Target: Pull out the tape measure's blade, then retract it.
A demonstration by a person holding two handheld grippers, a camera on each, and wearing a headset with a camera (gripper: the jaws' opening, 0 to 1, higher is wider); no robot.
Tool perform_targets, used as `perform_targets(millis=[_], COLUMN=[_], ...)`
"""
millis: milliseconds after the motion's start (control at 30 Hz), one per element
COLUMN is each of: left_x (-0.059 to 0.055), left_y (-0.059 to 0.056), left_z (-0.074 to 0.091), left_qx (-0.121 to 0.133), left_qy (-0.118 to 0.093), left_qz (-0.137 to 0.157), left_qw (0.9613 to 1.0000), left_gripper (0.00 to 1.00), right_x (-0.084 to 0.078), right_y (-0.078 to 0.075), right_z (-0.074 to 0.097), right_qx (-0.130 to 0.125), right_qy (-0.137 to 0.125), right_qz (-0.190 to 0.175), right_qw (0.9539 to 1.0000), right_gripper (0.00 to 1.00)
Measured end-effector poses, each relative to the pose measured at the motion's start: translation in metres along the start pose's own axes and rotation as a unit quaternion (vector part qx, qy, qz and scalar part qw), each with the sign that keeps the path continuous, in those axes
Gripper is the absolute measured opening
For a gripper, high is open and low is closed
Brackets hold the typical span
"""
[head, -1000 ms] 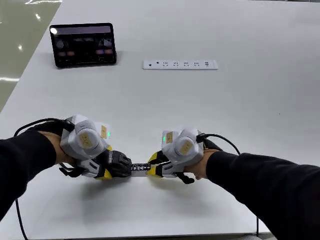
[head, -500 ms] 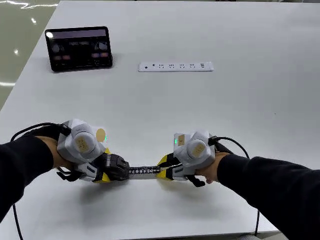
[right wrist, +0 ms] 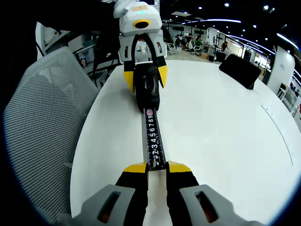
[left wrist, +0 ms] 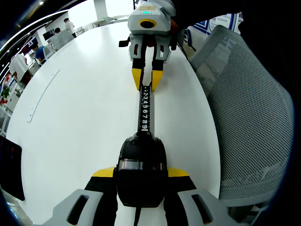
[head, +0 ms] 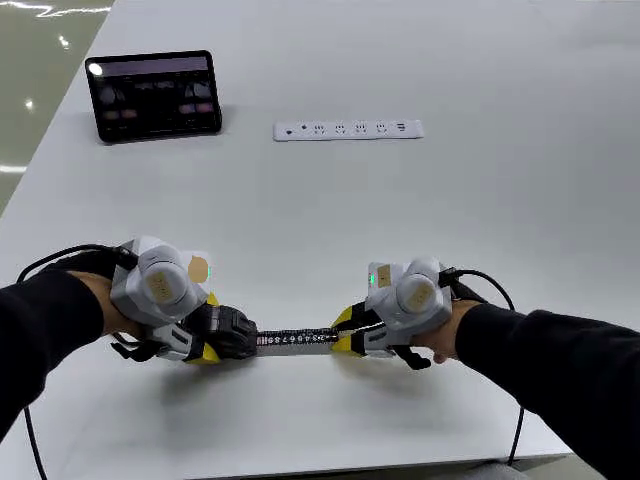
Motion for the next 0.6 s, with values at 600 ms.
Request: perform_targets(millis=[600], left_x=[0.001], left_y=[0.0], left_z=[-0.001], left_qx=[-0.001], left_qy=[0.001], left_qz=[0.0], left_qw=[1.0], left_gripper=[0.34], right_x=[-0.022], right_y=[-0.006], right_z=[0.021], right_qx=[-0.005], right_qy=[0.003], right_qz=[-0.011], right_qw=[0.9999], right_gripper=[0.09])
Point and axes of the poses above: the centre of the closed fingertips' face, and the gripper's own axes: z roughly backward along the fingers, y roughly to its left, x roughly out of its top, the point moved 6 cm from there along z, roughly backward along the fingers, and after that the axes turned 10 degrees about -z, right-handed, at the moved point
